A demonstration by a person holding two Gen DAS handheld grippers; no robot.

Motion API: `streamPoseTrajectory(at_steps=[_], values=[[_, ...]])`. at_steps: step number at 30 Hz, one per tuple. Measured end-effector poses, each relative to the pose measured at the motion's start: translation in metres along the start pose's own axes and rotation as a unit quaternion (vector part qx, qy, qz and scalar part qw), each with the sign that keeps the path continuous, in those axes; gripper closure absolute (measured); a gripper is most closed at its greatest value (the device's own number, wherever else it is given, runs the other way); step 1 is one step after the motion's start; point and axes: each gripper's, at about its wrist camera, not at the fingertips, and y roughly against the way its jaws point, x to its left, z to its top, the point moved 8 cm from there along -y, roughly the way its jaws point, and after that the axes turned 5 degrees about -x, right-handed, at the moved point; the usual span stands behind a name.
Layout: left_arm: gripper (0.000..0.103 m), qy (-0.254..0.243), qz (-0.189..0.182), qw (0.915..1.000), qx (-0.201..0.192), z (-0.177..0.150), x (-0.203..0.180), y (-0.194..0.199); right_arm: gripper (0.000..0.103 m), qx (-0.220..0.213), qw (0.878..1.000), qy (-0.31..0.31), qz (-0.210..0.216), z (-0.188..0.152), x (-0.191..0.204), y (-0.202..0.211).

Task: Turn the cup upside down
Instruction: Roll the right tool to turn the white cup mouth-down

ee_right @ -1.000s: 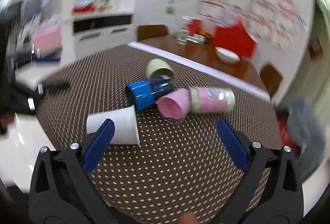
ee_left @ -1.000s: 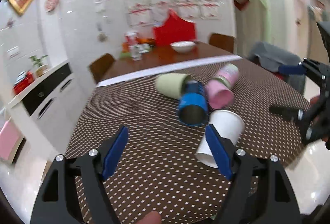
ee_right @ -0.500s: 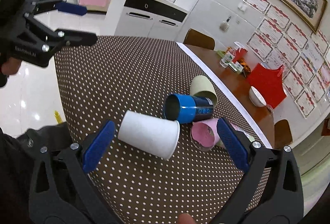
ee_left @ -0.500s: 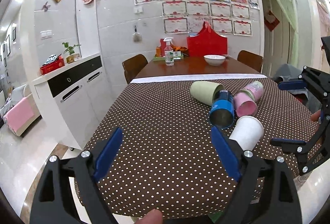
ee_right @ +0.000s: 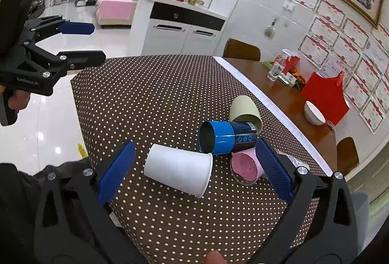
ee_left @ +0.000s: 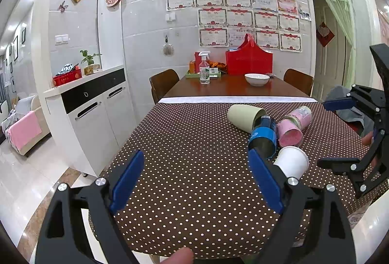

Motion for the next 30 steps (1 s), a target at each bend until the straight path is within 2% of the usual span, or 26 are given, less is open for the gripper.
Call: streamPoseTrajectory(at_steps=[7,14,16,21,26,30], values=[[0.017,0.002,0.002,1.0000,0.003,-0.005,0.001,-0.003,0.006,0.047,0.995,0.083,0.042,-0.007,0.013,-0.013],[0.017,0.009,0.001,0.9999,0.011,-0.015,0.003,-0.009,0.006,0.108,0.974,0.175,0.091,-0.022,0.030,-0.038],[0.017,0.011,0.001,0.9999,0.013,-0.017,0.004,-0.011,0.007,0.132,0.965,0.196,0.113,-0.025,0.033,-0.047],[0.017,0.019,0.001,0.9996,0.020,-0.024,0.007,-0.019,0.022,0.209,0.934,0.245,0.155,-0.039,0.039,-0.072],[0.017,0.024,-0.006,0.9993,0.029,-0.031,0.006,-0.025,0.022,0.264,0.905,0.281,0.181,-0.046,0.047,-0.087],[0.017,0.029,-0.011,0.9989,0.034,-0.037,0.006,-0.030,0.022,0.289,0.888,0.313,0.173,-0.051,0.052,-0.100]])
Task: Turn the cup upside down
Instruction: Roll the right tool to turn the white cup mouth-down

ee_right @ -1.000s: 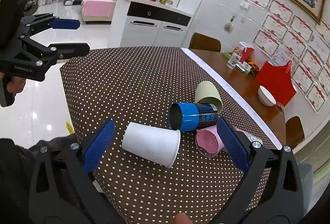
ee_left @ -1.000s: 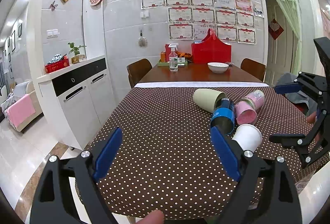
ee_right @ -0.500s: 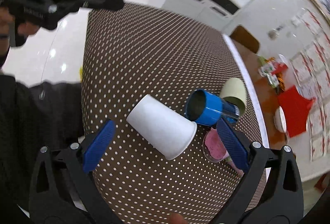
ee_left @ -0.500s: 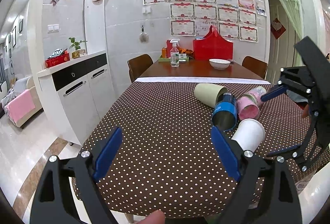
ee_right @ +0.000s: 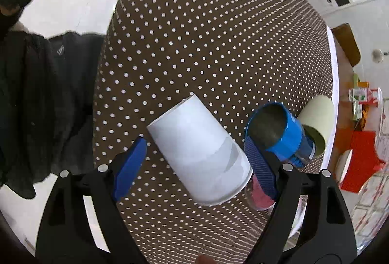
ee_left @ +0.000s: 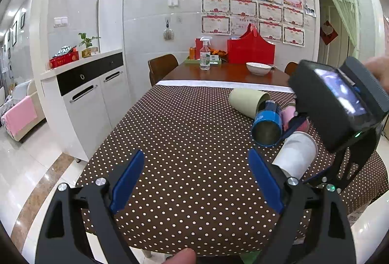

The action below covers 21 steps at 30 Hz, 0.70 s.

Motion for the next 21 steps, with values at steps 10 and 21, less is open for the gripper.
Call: streamPoseTrajectory(at_steps=[10,21], values=[[0.017,0.008,-0.007,0.9999,0.009,-0.009,-0.001,-0.003,0.022,0.051,0.999,0.002,0.007,-0.002,-0.001,-0.026],[0.017,0.010,-0.007,0.9999,0.008,-0.006,0.001,-0.001,0.039,-0.004,0.995,-0.095,0.015,0.007,-0.024,-0.016]])
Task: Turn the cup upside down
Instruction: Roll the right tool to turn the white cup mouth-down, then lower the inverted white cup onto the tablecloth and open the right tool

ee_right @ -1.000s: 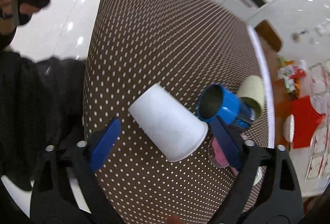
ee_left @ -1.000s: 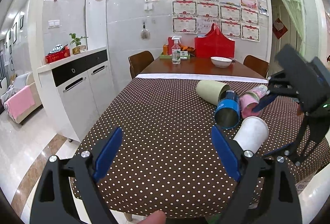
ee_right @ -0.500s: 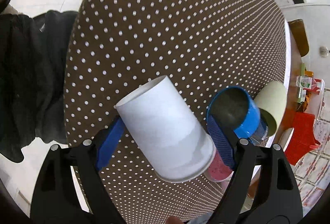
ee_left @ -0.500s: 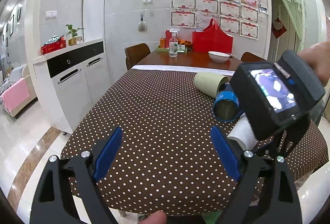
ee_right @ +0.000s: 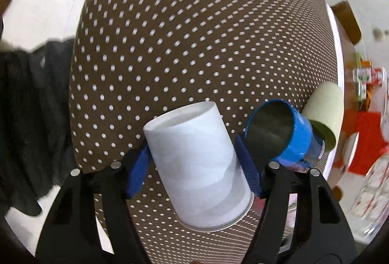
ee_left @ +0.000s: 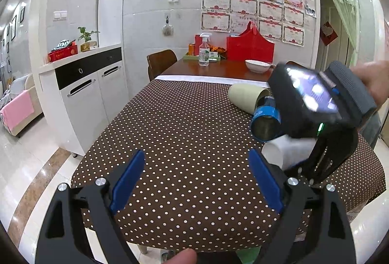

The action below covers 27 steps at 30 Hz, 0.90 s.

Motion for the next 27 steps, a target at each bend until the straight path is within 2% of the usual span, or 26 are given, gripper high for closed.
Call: streamPoseTrajectory(at_steps=[3,5,9,14,19,25,27], values=[[0.017,0.002,0.000,1.0000,0.000,0.001,0.000,0.001,0.040,-0.046,0.997,-0.060,0.019,-0.006,-0.013,0.014],[0.017,0.001,-0.002,1.0000,-0.002,0.003,-0.002,0.002,0.040,-0.080,0.990,-0.109,0.034,-0.015,-0.024,0.021],[0.017,-0.007,-0.006,0.9999,-0.005,0.008,-0.010,0.005,0.041,-0.158,0.962,-0.212,0.062,-0.037,-0.043,0.037],[0.017,-0.017,-0.010,0.9998,-0.009,0.012,-0.021,0.009,0.041,-0.249,0.905,-0.337,0.079,-0.072,-0.062,0.058],[0.017,-0.027,-0.013,0.9994,-0.013,0.018,-0.033,0.013,0.041,-0.335,0.829,-0.440,0.087,-0.098,-0.072,0.081],[0.017,-0.033,-0.016,0.9991,-0.020,0.026,-0.045,0.017,0.041,-0.415,0.762,-0.495,0.053,-0.112,-0.064,0.109],[0.017,-0.035,-0.017,0.9990,-0.022,0.028,-0.050,0.019,0.041,-0.430,0.748,-0.505,0.029,-0.117,-0.053,0.115]])
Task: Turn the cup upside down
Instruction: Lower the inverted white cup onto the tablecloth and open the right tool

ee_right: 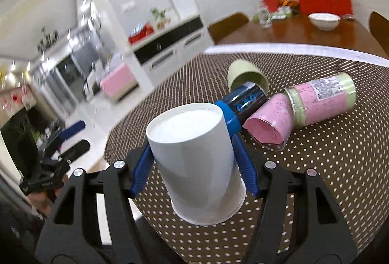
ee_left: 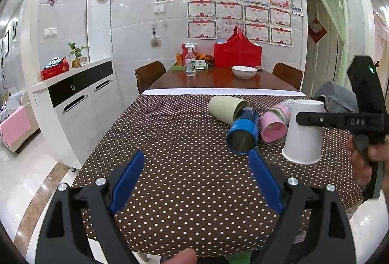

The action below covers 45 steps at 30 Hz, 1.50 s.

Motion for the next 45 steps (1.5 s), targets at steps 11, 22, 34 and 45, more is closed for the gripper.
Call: streamPoseTrajectory(at_steps=[11,22,34,45], values=[[0.017,-0.005,0.001,0.9999,-0.010,0.009,-0.016,0.000,0.041,-0.101,0.992,0.010,-0.073,-0.007,0.003,0.008],[0.017,0.003,0.002,1.0000,-0.004,0.004,-0.011,-0.005,0.041,-0.089,0.987,0.004,-0.132,-0.031,-0.014,-0.029],[0.017,0.007,0.003,1.0000,-0.002,0.000,-0.008,-0.011,0.039,-0.046,0.985,-0.008,-0.163,-0.050,-0.026,-0.044],[0.017,0.006,0.002,0.9999,-0.010,0.004,-0.010,-0.007,0.006,-0.076,0.979,-0.028,-0.189,-0.039,-0.023,-0.014]])
